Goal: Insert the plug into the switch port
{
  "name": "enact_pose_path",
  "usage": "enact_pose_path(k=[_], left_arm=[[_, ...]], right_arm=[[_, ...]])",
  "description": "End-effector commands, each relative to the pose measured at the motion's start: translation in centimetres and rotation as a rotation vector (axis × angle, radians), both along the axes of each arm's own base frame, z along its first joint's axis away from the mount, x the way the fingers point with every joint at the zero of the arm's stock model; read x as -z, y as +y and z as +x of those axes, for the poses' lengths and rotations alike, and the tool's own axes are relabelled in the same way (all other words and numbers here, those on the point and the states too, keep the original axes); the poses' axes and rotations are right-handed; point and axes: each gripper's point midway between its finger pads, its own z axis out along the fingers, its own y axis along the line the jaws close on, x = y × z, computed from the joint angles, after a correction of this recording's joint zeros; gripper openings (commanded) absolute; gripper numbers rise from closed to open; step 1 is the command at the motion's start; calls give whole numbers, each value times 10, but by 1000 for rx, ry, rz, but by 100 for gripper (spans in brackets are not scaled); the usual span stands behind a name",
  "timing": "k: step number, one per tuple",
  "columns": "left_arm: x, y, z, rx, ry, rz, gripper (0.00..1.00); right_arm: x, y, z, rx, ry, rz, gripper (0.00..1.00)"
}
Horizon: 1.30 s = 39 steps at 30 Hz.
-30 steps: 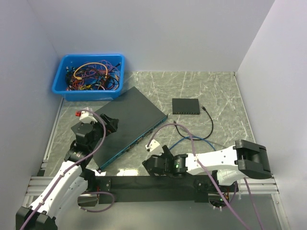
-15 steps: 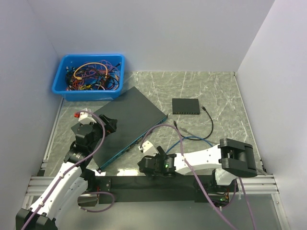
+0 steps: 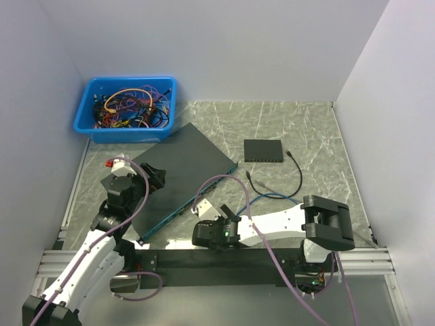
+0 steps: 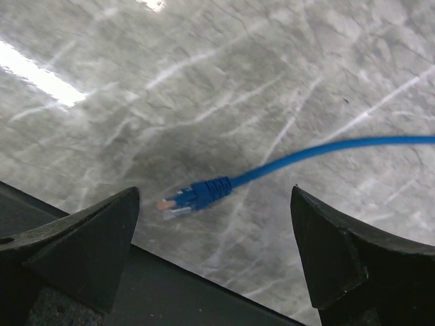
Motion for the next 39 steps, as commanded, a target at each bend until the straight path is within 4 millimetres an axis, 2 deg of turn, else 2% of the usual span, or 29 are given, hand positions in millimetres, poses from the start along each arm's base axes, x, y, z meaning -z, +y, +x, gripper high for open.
enact_pose_path(k=[1, 4, 14, 22, 26, 31, 34, 39], left_arm=[[-2, 2, 1, -8, -15, 15, 99], [-1, 2, 1, -7, -13, 15, 99], [0, 3, 0, -11, -7, 13, 99], [2, 3, 1, -14, -1, 15, 99], [4, 3, 1, -15, 2, 14, 99], [3, 3, 1, -16, 1, 14, 99], [4, 3, 1, -15, 1, 12, 99], [4, 3, 2, -17, 4, 12, 99]], right_arm=[[-17, -13, 2, 32, -27, -23, 98], [-24, -15, -2, 39, -7, 9, 98], [0, -12, -1, 53, 1, -31, 91], [3, -17, 7, 84, 0, -60, 90], [4, -20, 18, 108, -6, -70, 90], [10, -24, 42, 159, 7, -87, 91], [10, -21, 56, 173, 10, -84, 91], [8, -5, 76, 170, 8, -65, 92]])
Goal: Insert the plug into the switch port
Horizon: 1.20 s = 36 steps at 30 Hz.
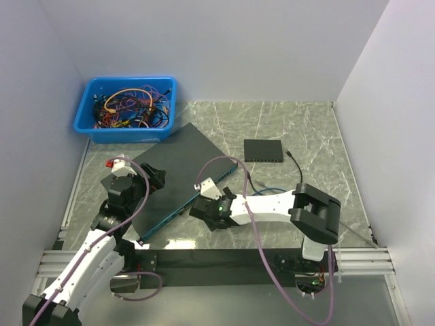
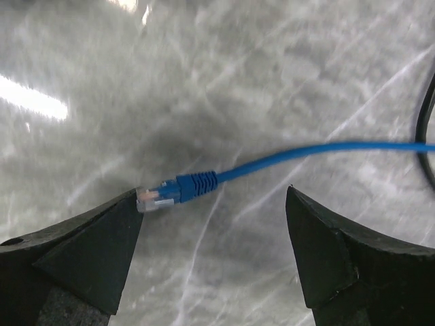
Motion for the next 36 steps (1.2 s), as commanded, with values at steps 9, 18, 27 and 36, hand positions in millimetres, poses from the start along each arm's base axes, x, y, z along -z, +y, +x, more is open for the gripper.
enact_pose_path(k=[9, 18, 27, 36], left_arm=[[1, 1, 1, -8, -7, 7, 99], [-1, 4, 1, -22, -10, 5, 99], [-8, 11, -1, -60, -35, 5, 99], [-9, 12, -2, -65, -40, -2, 99]], right_arm=[[26, 9, 38, 21, 74, 4, 91], [-23, 18, 27, -27, 6, 187, 91], [-54, -11, 10, -1, -38, 220, 96], [-6, -30, -9, 30, 76, 87, 98]])
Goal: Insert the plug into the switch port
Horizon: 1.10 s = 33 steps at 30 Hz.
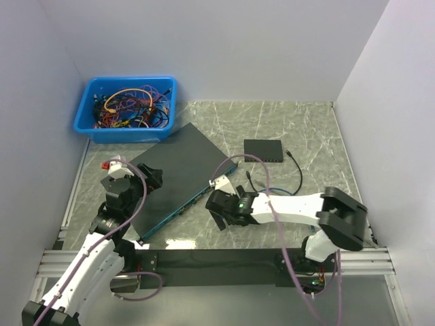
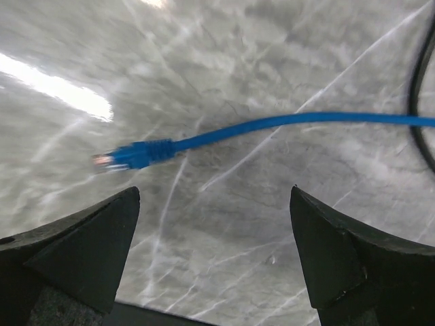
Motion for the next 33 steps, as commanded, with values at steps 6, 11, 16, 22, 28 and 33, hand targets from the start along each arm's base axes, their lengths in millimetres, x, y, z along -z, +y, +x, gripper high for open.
enact_pose_path(k=[6, 11, 16, 22, 28, 33], left_arm=[[0, 1, -1, -8, -10, -6, 99], [-1, 2, 0, -14, -12, -5, 99], [0, 1, -1, -11, -9, -5, 99], [2, 1, 0, -11, -1, -4, 99], [2, 1, 0, -10, -1, -6, 99], [3, 0, 0, -7, 4, -6, 99]], right_arm=[[23, -1, 11, 31, -10, -159, 99], [30, 10, 15, 5, -3, -163, 100], [42, 17, 21, -15, 12, -157, 100], [59, 27, 35, 3, 75, -100, 100], [76, 38, 40, 3, 110, -83, 99], [90, 38, 40, 10, 138, -91, 97]])
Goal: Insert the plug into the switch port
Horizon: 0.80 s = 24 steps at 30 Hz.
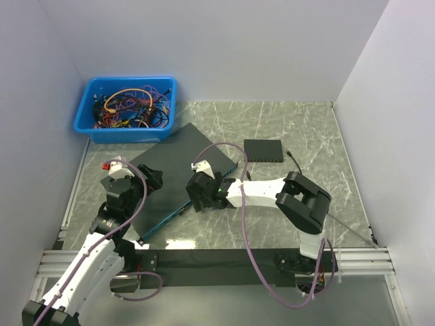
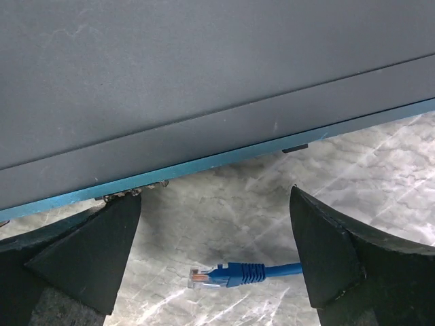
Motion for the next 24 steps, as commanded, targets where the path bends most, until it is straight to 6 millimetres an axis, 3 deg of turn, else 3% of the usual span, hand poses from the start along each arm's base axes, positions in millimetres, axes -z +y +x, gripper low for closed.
enact_pose_path(k=[1, 4, 7, 8, 11, 14, 24], left_arm=[[-3, -1, 2, -2, -15, -8, 99], [-2, 0, 2, -6, -14, -7, 99], [-2, 1, 2, -13, -14, -7, 99], [-2, 1, 2, -13, -16, -9, 99], [-2, 1, 1, -15, -17, -9, 99], [-3, 2, 2, -16, -19, -9, 99], [-3, 2, 2, -17, -18, -7, 99]], right_arm=[[60, -50, -31, -28, 152, -217, 96], [59, -53, -36, -27, 156, -195, 95], [41, -49, -42, -43, 126, -140, 96], [22, -41, -43, -64, 86, -92, 97], [-3, -43, -46, -66, 45, -54, 100], [-11, -46, -47, -67, 36, -53, 100], [20, -48, -49, -65, 119, -45, 100]])
